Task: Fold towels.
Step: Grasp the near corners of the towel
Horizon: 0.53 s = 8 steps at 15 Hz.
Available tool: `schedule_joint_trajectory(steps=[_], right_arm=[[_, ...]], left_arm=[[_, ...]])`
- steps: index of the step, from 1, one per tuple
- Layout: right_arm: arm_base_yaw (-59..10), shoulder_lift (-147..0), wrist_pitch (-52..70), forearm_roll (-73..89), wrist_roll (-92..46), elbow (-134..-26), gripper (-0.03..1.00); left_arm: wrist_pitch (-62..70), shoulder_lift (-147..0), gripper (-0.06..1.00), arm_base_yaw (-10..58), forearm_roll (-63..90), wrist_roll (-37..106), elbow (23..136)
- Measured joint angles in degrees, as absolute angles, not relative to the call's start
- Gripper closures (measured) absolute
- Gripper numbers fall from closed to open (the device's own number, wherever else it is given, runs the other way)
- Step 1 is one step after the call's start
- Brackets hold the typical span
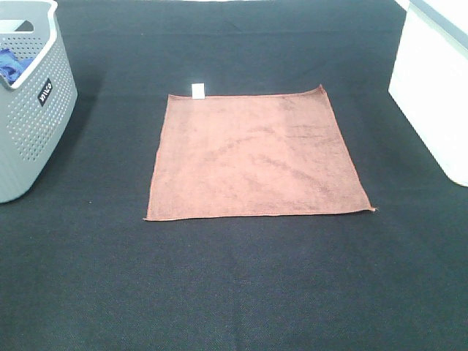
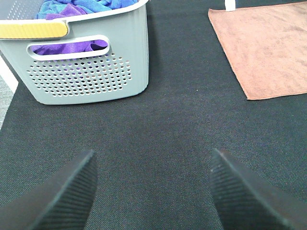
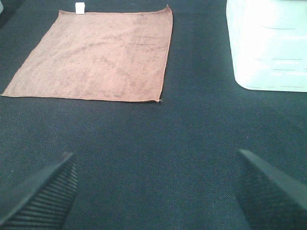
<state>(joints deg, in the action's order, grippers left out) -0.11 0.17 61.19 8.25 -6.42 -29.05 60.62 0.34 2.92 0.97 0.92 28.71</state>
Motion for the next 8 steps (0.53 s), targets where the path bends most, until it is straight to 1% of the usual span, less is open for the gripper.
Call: schedule_joint_trajectory(steps=[8], right_arm=[[-0.11, 0.17, 61.19, 8.25, -6.42, -29.05, 0.14]], left_arm=[[60.62, 0.34, 0.3, 2.92, 0.97, 0.92, 28.71]])
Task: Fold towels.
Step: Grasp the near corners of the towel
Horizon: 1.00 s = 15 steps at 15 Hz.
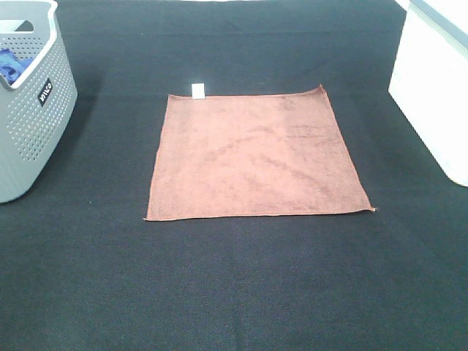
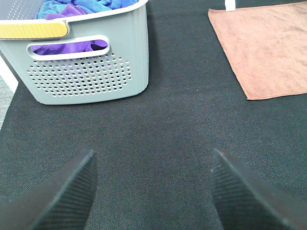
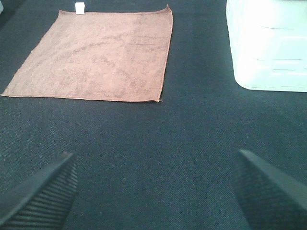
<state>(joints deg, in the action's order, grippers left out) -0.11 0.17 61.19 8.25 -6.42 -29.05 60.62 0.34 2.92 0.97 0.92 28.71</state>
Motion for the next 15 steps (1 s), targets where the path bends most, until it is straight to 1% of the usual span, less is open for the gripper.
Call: schedule_joint_trajectory(steps=[15], right_arm=[[-0.11, 0.17, 61.19, 8.25, -6.42, -29.05, 0.14]], left_arm=[[60.62, 0.34, 0.3, 2.92, 0.97, 0.92, 28.71]])
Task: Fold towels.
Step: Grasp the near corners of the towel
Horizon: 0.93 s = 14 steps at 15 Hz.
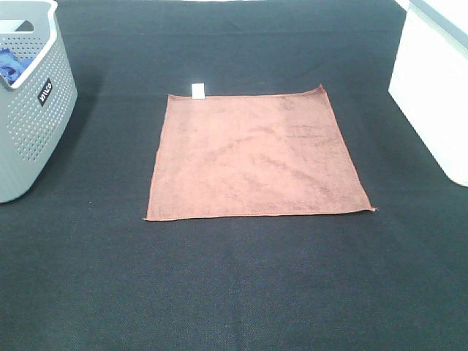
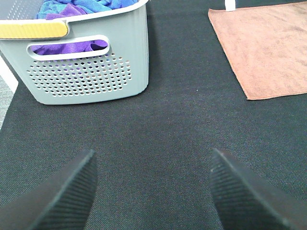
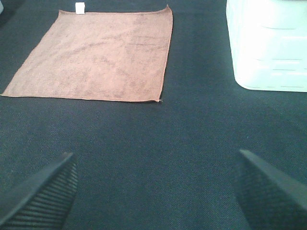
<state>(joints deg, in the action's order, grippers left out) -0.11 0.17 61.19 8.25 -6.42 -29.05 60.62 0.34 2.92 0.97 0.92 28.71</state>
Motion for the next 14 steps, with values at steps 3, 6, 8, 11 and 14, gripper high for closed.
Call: schedule_joint_trajectory(steps=[3, 6, 8, 11, 14], right_arm=[[-0.11, 0.17, 61.19, 8.25, -6.42, -29.05, 0.14], [-0.11, 0.17, 61.19, 8.25, -6.42, -29.05, 0.14], [-0.11, 0.17, 61.19, 8.25, -6.42, -29.05, 0.14], [-0.11, -1.2, 57.98, 10.08, -5.9, -29.85, 0.14], [-0.11, -8.19, 51.28, 11.34, -5.44, -30.6, 0.14]], left_arm=[[60.62, 0.34, 0.3, 2.92, 0.97, 0.92, 28.71], [60.62, 0.34, 0.3, 2.92, 0.92, 1.09, 28.71], [60.62, 0.34, 0.3, 2.92, 0.92, 1.09, 28.71], [56.84, 0.23, 0.3, 2.92, 0.86, 1.09, 29.45], [44.18, -3.44, 0.3, 2.92, 1.95, 1.09, 29.16]])
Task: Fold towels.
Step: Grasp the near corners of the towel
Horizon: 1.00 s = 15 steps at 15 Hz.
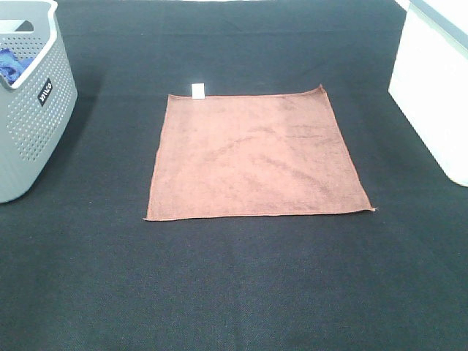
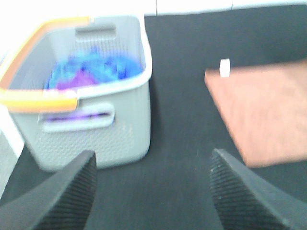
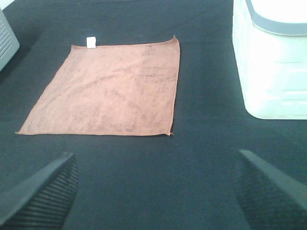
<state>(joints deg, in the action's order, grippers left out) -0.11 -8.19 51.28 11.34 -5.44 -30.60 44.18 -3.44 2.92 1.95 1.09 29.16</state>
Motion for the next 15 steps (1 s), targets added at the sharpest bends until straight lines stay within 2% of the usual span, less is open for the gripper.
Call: schedule_joint_trajectory(steps=[1, 4, 8, 11, 15], right_arm=[[-0.11, -8.19, 51.28, 11.34, -5.44, -30.6, 0.14], [-0.11, -20.97, 44.86, 13.92, -5.39, -30.6, 0.14], [-0.11, -40.79, 41.6, 16.16, -6.88, -34.61, 0.14], [-0.11, -53.34, 41.02, 16.9, -8.42, -39.76, 0.14], [-0.11, -71.05, 40.51, 21.26, -10.14, -45.95, 0.14]], left_arm=[[44.18, -3.44, 0.3, 2.92, 1.95, 1.09, 29.16], [34.38, -11.86, 0.3, 2.92, 10.54, 1.09, 27.9], [28.88, -31.28, 0.3, 5.1, 22.75, 2.58, 27.9], [28.71, -48.36, 0.3, 5.9, 32.03, 11.86, 27.9], [28.65, -71.51, 0.3, 5.9, 54.6, 32.66, 31.46]])
